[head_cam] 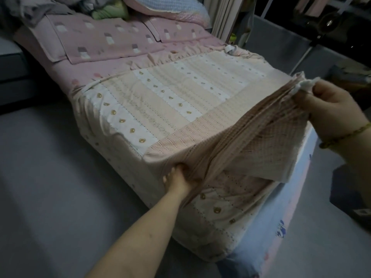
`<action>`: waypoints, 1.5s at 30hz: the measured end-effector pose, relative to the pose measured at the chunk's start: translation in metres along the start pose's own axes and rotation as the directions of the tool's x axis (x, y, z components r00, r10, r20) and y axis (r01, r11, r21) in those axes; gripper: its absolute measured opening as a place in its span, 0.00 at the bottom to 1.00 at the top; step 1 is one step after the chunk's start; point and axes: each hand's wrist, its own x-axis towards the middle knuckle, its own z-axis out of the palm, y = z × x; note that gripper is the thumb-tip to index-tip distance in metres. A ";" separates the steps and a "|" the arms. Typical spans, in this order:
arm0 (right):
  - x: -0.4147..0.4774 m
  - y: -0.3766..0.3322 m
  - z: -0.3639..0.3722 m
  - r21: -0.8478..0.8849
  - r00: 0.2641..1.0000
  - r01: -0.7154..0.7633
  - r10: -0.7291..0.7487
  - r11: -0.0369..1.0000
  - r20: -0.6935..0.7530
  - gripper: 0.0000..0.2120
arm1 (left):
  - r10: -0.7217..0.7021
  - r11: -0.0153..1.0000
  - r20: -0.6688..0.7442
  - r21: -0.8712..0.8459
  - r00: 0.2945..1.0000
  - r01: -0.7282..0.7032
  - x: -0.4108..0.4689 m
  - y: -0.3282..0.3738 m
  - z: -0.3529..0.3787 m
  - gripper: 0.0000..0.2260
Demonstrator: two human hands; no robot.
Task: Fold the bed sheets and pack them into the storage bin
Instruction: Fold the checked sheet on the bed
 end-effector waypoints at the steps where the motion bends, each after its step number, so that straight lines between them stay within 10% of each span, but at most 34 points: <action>1: 0.002 0.001 0.002 0.000 1.000 -0.009 0.009 1.000 0.012 0.27 | 0.000 1.000 0.012 -0.016 1.000 0.000 0.000 -0.003 0.006 0.31; 5: 0.005 0.002 0.008 -0.005 0.999 -0.010 0.010 1.000 0.031 0.28 | -0.052 0.998 0.120 -0.030 0.991 0.056 0.004 -0.019 0.033 0.43; 13: 0.016 0.010 -0.003 0.114 0.999 -0.012 0.009 0.993 0.031 0.23 | -0.124 0.987 -0.016 0.100 0.992 0.125 0.021 -0.014 0.040 0.14; 18: 0.024 0.018 -0.010 0.172 0.999 -0.036 0.042 0.984 -0.032 0.22 | -0.298 0.854 -0.135 -0.480 0.945 0.201 0.012 -0.009 0.025 0.12; 22: 0.027 0.029 -0.012 0.189 0.996 -0.056 0.068 0.980 -0.057 0.22 | -0.289 0.843 -0.212 -0.520 0.934 0.142 0.006 -0.013 0.015 0.02; 29: 0.033 0.031 -0.012 0.223 0.997 -0.057 0.066 0.973 -0.034 0.22 | 0.067 0.990 -0.100 -0.115 0.993 -0.079 -0.005 -0.017 0.039 0.29; 45: 0.021 0.023 -0.023 0.286 0.999 -0.035 0.045 0.958 -0.029 0.22 | 0.140 0.935 -0.451 -0.233 0.882 -0.268 -0.003 0.065 0.046 0.32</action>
